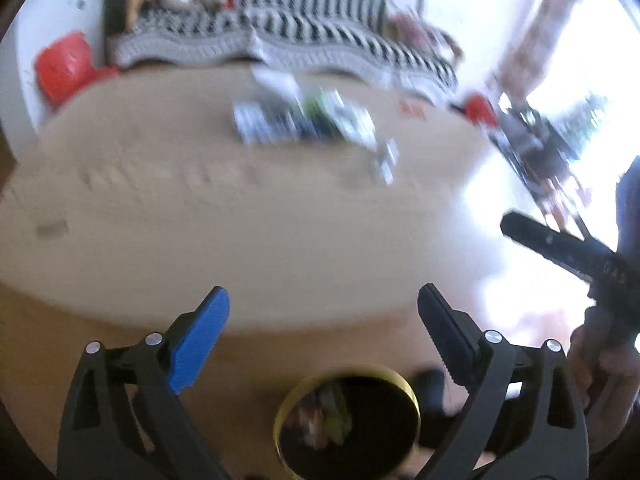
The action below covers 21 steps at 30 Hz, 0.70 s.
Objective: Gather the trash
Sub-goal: 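Move both tools back to the table toward the remaining wrappers, then grasp the white-green wrapper strip with the right tool while the left tool grasps the white paper box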
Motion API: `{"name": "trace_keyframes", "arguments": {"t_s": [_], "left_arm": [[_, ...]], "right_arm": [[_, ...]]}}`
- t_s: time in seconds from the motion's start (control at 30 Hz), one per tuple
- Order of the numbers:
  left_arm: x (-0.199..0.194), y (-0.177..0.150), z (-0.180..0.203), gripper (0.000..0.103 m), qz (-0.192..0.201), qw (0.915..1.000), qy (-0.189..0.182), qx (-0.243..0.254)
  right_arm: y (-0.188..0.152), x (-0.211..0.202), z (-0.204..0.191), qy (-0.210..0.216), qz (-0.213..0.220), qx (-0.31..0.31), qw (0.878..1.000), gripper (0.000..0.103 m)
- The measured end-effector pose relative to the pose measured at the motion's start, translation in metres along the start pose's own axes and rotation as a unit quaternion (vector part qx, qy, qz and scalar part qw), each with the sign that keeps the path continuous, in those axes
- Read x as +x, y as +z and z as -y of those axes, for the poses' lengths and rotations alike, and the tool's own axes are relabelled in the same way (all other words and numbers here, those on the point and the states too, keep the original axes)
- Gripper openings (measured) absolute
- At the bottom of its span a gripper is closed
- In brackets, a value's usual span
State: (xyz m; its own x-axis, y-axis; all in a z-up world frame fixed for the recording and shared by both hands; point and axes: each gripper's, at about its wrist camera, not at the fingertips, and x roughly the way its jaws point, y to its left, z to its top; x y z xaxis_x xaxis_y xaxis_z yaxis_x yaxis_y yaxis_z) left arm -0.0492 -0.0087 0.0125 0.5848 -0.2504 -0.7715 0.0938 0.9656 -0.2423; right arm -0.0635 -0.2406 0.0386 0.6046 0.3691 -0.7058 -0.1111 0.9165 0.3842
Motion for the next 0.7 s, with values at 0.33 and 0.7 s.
{"name": "trace_keyframes", "arguments": {"t_s": [0.33, 0.7], "left_arm": [[0.087, 0.143, -0.016, 0.094, 0.048, 0.9950, 0.029, -0.083], [0.183, 0.181, -0.031, 0.094, 0.023, 0.9912, 0.060, -0.116]], "right_arm": [[0.101, 0.119, 0.026, -0.063, -0.012, 0.048, 0.997, 0.071], [0.117, 0.198, 0.044, -0.105, -0.061, 0.037, 0.992, 0.071]]}}
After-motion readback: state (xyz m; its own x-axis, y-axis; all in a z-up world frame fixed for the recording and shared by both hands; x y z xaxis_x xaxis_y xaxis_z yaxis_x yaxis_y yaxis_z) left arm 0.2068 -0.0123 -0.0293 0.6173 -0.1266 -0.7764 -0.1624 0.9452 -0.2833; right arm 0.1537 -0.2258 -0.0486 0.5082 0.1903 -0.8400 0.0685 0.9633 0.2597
